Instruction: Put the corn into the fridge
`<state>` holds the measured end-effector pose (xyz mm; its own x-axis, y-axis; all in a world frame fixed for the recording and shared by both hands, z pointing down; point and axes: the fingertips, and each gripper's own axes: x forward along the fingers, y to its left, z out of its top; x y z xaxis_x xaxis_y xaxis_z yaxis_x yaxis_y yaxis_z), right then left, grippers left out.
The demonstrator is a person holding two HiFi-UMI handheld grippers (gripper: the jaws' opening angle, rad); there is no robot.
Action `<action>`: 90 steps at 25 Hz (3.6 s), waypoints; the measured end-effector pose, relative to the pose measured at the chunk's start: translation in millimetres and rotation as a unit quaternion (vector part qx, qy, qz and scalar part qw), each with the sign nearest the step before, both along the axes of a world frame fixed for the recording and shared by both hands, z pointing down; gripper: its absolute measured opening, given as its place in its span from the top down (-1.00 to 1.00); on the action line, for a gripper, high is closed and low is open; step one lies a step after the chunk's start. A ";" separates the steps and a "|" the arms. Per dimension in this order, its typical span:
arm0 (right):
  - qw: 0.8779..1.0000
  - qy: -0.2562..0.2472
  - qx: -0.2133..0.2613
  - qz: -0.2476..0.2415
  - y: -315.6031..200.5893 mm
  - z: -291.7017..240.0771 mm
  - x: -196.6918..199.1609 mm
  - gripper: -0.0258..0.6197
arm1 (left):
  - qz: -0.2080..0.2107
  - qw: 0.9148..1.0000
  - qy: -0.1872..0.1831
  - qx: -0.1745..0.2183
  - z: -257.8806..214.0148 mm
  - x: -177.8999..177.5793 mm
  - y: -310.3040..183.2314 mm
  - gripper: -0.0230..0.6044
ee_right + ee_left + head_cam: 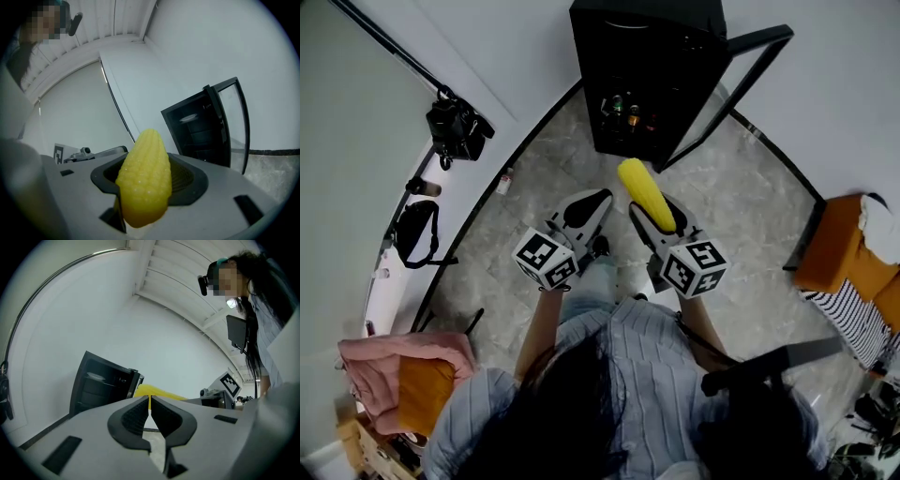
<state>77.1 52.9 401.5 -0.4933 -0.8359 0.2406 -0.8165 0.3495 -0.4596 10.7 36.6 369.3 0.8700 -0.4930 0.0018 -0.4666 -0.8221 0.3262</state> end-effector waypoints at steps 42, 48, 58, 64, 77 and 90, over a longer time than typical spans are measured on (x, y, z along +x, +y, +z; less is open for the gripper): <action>0.996 0.037 -0.046 0.070 -215.2 75.5 13.1 0.17 | 0.058 0.998 -0.005 -0.038 72.4 -10.1 -190.9 0.90; 0.996 0.039 -0.047 0.068 -251.7 100.1 29.6 0.17 | 0.053 0.998 -0.003 -0.015 75.7 3.5 -219.1 0.90; 0.995 0.044 -0.055 0.069 -313.9 141.2 55.7 0.17 | 0.033 0.999 -0.003 -0.015 102.0 16.7 -251.6 0.90; 0.995 0.054 -0.063 0.058 -349.8 167.8 60.9 0.17 | 0.016 0.999 0.001 -0.032 128.2 17.8 -271.3 0.90; 0.990 0.086 -0.099 0.049 -433.1 229.9 71.3 0.17 | 0.007 0.999 -0.015 -0.045 159.9 19.6 -290.6 0.90; 0.975 0.166 -0.145 0.015 -476.6 277.1 75.7 0.17 | 0.013 0.999 -0.018 -0.047 169.0 24.0 -301.6 0.90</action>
